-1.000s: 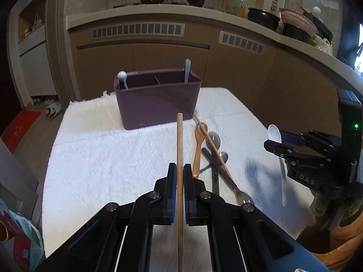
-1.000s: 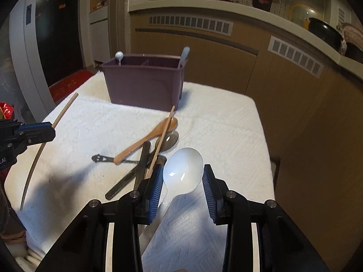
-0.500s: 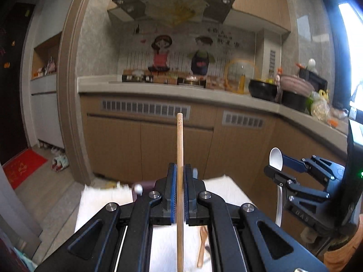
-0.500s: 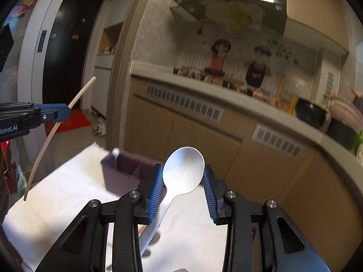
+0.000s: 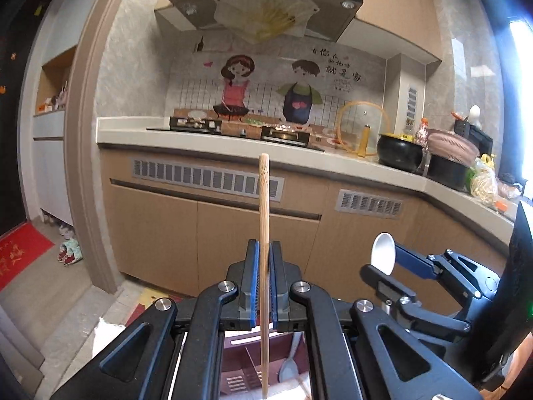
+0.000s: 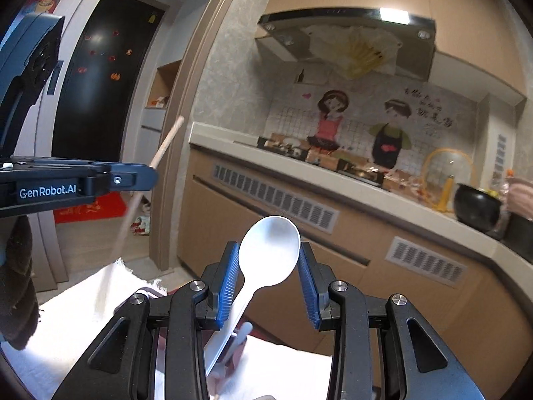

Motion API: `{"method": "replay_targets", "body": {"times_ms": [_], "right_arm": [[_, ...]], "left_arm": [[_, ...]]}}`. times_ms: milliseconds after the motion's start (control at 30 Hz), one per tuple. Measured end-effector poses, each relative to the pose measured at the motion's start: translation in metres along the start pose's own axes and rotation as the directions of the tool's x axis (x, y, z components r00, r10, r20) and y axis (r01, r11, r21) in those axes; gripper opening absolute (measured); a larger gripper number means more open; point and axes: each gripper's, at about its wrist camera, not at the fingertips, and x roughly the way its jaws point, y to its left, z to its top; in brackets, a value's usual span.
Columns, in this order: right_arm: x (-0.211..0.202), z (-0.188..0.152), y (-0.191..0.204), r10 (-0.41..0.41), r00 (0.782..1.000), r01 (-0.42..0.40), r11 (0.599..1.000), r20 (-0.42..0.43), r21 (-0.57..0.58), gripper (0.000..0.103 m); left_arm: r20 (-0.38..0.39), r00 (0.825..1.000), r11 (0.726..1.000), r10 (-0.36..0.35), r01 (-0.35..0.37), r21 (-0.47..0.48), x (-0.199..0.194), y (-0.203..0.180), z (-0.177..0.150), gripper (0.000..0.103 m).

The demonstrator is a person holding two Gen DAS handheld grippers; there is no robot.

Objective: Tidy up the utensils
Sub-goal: 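Lower the chopstick into the caddy with the left tool while the right tool drops the white spoon in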

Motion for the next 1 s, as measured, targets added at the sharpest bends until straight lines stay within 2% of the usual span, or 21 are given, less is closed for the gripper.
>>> {"method": "replay_targets", "body": {"times_ms": [233, 367, 533, 633, 833, 1000], "right_arm": [[0.068, -0.036, 0.005, 0.032, 0.998, -0.031, 0.999, -0.062, 0.014, 0.037], [0.092, -0.056, 0.009, 0.044, 0.994, -0.041, 0.999, -0.095, 0.027, 0.037], [0.106, -0.075, 0.024, 0.034, 0.994, -0.035, 0.999, -0.103, -0.011, 0.037], [0.113, -0.082, 0.030, 0.041, 0.993, -0.042, 0.999, -0.115, -0.007, 0.037], [0.120, -0.105, 0.045, 0.058, 0.985, -0.059, 0.998, -0.163, -0.002, 0.037], [0.121, -0.124, 0.054, 0.095, 0.970, -0.093, 0.995, -0.223, 0.017, 0.037]], "left_arm": [[-0.076, 0.997, 0.998, -0.018, 0.014, -0.056, 0.048, 0.027, -0.025, 0.004], [-0.074, 0.997, 0.998, -0.014, 0.010, -0.058, 0.049, 0.038, -0.034, 0.004], [-0.056, 0.998, 0.999, 0.002, -0.004, -0.035, 0.035, 0.042, -0.032, 0.004], [-0.072, 0.997, 1.000, 0.013, -0.015, -0.022, 0.030, 0.042, -0.034, 0.004], [-0.163, 0.986, 0.999, 0.029, -0.032, -0.015, 0.038, 0.043, -0.055, 0.004], [-0.268, 0.963, 0.998, 0.028, -0.042, -0.047, 0.057, 0.048, -0.087, 0.004]]}}
